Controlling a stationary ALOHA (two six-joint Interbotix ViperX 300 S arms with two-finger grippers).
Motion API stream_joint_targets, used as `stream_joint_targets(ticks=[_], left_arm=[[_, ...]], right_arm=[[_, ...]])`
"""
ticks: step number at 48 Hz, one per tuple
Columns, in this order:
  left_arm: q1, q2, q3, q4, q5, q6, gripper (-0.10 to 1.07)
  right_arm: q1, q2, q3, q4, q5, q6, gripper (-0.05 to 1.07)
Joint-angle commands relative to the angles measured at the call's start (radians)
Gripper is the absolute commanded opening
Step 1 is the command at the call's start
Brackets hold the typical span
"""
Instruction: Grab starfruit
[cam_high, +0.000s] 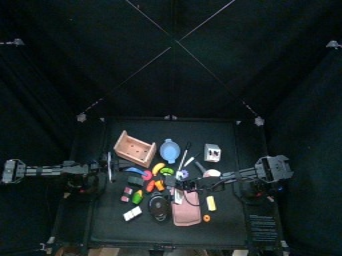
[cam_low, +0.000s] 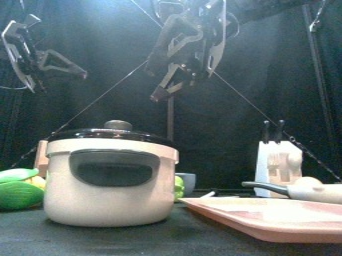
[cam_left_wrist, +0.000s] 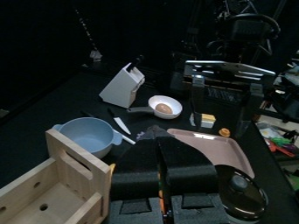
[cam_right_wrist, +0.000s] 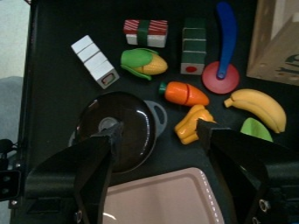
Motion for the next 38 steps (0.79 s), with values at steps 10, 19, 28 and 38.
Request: stream_joint_targets(ticks=[10, 19, 28, 38], left_arm=[[-0.005, 0.003, -0.014, -0.002, -0.008, 0.002, -0.02], [-0.006, 0.002, -0.014, 0.002, -0.008, 0.003, -0.02], [-0.006, 0.002, -0.002, 0.003, -0.005, 0.002, -0.02], [-0.009, 0.003, 0.015, 0.003, -0.005, 0.002, -0.02]], right_arm=[[-0.051, -0.114, 0.057, 0.040, -0.011, -0.002, 0.98], [-0.089, -0.129, 0.106, 0.018, -0.018, -0.005, 0.98], [-0.149, -0.097, 0.124, 0.009, -0.021, -0.005, 0.98], [-0.175, -0.020, 0.100, -0.029, -0.021, -0.005, 0.98]])
